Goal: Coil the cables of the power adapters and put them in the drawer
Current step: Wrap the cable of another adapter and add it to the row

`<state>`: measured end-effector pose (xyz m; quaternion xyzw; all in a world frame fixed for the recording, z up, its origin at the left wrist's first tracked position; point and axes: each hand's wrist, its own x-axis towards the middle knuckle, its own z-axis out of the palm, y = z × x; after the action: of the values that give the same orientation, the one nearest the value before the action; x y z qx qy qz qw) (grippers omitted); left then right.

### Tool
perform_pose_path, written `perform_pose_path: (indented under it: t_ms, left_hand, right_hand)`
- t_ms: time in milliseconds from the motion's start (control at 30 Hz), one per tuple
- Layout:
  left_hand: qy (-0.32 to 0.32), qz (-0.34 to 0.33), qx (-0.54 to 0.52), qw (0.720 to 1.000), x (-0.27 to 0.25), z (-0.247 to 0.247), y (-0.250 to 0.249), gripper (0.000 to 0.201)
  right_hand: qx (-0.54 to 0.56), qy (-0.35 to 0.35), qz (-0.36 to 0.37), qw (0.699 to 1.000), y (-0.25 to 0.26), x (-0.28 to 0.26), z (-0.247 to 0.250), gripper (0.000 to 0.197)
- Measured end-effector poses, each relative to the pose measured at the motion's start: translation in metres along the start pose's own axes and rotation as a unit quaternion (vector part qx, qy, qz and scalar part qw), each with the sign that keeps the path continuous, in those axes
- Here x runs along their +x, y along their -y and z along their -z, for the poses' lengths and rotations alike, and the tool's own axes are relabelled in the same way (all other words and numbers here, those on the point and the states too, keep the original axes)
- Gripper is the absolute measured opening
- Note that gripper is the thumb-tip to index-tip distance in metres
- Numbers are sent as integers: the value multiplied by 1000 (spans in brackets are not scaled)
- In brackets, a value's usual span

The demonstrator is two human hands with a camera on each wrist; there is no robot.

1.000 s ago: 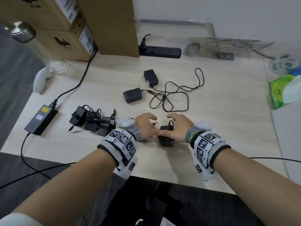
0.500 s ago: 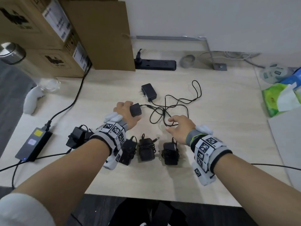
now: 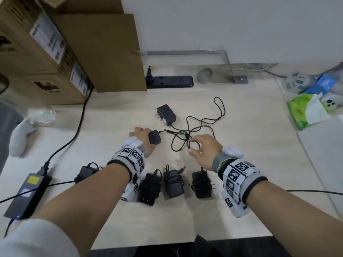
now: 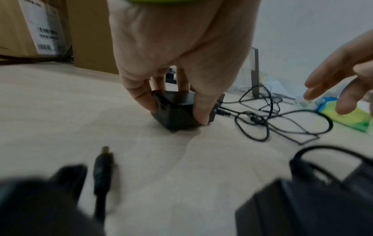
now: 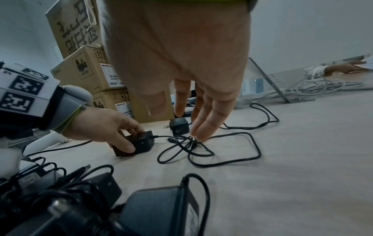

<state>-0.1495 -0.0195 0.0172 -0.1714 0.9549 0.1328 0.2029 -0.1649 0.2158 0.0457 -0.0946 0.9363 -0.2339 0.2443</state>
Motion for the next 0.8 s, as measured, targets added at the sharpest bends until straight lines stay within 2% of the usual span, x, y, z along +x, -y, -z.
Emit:
perform_pose_path:
  t_ms: [167, 300, 367, 433, 467, 533, 600, 667, 700, 733, 767, 800]
  left_hand:
    - [-35, -35, -118, 992, -4, 20, -2, 49]
    - [-44, -144, -265, 952, -19, 57, -16, 51]
    - [-50, -185, -340, 921, -29, 82, -24, 46]
    - [-51, -201, -408, 889, -36, 103, -31, 41]
    - [-45, -204, -454, 866, -40, 112, -35, 38]
    - [-30, -197, -578, 792, -47, 130, -42, 28]
    - [-3, -166, -706, 689, -55, 142, -47, 20]
    - [34, -142, -796, 588, -63, 153, -50, 25]
    - [51, -129, -825, 549, -66, 158, -51, 31]
    - [63, -113, -844, 521, -70, 163, -52, 37]
    - [71, -101, -852, 508, -72, 167, -52, 41]
    - [77, -96, -853, 507, -74, 171, -53, 46]
  right_hand:
    - [48, -66, 47, 996, 18, 5, 8, 53]
    - [52, -129, 122, 983, 44, 12, 29, 62]
    - [78, -139, 123, 980, 61, 17, 46, 51]
    - [174, -141, 91, 970, 74, 24, 59, 23]
    - [240, -139, 82, 957, 81, 25, 67, 12]
    - [348, -129, 72, 926, 94, 26, 79, 18]
    - [425, -103, 62, 897, 105, 18, 91, 24]
    - [467, -83, 64, 878, 115, 10, 98, 27]
    - [468, -83, 70, 877, 118, 8, 102, 27]
    - [460, -89, 79, 880, 121, 6, 105, 28]
    - [454, -96, 85, 882, 123, 4, 108, 28]
    - [450, -101, 85, 883, 124, 3, 110, 28]
